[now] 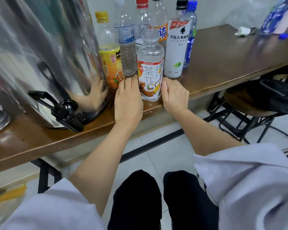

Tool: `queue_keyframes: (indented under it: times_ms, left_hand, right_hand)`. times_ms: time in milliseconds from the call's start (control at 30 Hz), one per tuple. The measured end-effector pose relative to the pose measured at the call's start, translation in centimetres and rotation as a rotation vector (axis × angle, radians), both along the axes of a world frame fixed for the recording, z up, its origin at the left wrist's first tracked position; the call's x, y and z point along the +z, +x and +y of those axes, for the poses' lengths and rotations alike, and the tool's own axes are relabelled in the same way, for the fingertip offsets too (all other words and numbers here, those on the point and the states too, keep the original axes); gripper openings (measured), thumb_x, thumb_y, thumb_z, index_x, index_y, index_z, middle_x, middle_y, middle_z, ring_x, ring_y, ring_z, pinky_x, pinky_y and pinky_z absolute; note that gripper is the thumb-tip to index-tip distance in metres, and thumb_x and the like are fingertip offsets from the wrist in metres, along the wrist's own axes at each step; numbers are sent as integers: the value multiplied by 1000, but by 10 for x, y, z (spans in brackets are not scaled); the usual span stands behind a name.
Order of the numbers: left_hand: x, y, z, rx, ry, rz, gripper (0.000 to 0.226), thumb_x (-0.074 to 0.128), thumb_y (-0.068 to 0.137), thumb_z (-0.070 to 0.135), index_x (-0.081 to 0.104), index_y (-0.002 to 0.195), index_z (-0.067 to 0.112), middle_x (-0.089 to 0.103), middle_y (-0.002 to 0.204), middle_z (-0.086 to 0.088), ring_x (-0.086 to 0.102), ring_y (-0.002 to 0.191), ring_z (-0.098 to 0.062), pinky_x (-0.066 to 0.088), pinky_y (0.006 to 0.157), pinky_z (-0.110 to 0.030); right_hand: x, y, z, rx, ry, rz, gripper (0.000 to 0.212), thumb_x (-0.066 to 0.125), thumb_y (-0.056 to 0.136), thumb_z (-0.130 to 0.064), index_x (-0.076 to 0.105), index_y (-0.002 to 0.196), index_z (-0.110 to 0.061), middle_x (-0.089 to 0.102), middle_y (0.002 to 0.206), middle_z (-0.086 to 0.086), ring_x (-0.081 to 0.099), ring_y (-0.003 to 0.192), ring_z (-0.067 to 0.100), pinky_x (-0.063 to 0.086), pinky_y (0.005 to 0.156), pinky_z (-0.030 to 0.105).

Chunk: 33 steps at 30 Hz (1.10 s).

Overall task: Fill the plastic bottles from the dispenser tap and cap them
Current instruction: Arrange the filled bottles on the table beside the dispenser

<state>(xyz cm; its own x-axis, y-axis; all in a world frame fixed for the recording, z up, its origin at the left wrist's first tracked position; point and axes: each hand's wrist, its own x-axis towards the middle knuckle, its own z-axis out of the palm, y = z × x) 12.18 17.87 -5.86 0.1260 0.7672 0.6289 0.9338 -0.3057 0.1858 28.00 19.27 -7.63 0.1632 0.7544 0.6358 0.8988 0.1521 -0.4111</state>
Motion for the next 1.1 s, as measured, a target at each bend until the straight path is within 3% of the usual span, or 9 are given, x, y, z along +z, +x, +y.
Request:
queue_keyframes:
  times_ms: [200, 333, 567, 800, 967, 1100]
  left_hand:
    - [2, 1, -3, 15, -21, -8, 42, 55, 96, 11, 48, 138, 7, 60, 126, -13, 55, 115, -29, 49, 95, -39]
    - [2, 2, -3, 35, -43, -17, 41, 50, 99, 12, 47, 139, 7, 60, 126, -13, 55, 114, -30, 49, 94, -40]
    - [3, 1, -6, 72, -100, -56, 43, 45, 102, 15, 43, 144, 5, 57, 131, -15, 51, 121, -33, 49, 93, -45]
    - [6, 1, -10, 60, -133, -84, 43, 44, 103, 19, 44, 144, 5, 56, 134, -15, 49, 124, -32, 47, 95, -44]
    - [6, -3, -17, -16, -31, -126, 26, 47, 101, 18, 57, 122, 6, 62, 119, -13, 54, 111, -31, 49, 86, -43]
    - [-11, -6, -37, -220, 202, -136, 16, 50, 97, 16, 60, 101, 5, 62, 100, -12, 53, 93, -31, 43, 74, -41]
  right_hand:
    - [2, 1, -1, 12, -38, -11, 48, 25, 102, -39, 66, 100, -14, 68, 92, 3, 61, 86, 20, 51, 64, 32]
    - [3, 4, 0, 27, -101, -61, 46, 24, 105, -34, 66, 102, -13, 65, 99, 2, 57, 92, 18, 39, 64, 27]
    - [11, 12, -4, 163, -237, -87, 42, 26, 108, -27, 63, 113, -10, 62, 113, 6, 53, 104, 21, 45, 78, 32]
    - [9, 17, -19, 200, -247, -153, 35, 35, 106, -28, 61, 122, -11, 62, 124, 5, 51, 114, 23, 43, 93, 35]
    - [4, 25, -46, 207, -225, -242, 35, 43, 104, -33, 60, 127, -13, 61, 129, 5, 51, 122, 24, 39, 106, 38]
    - [-6, 35, -69, 177, -120, -247, 33, 50, 100, -30, 64, 123, -11, 64, 121, 7, 55, 116, 27, 41, 104, 40]
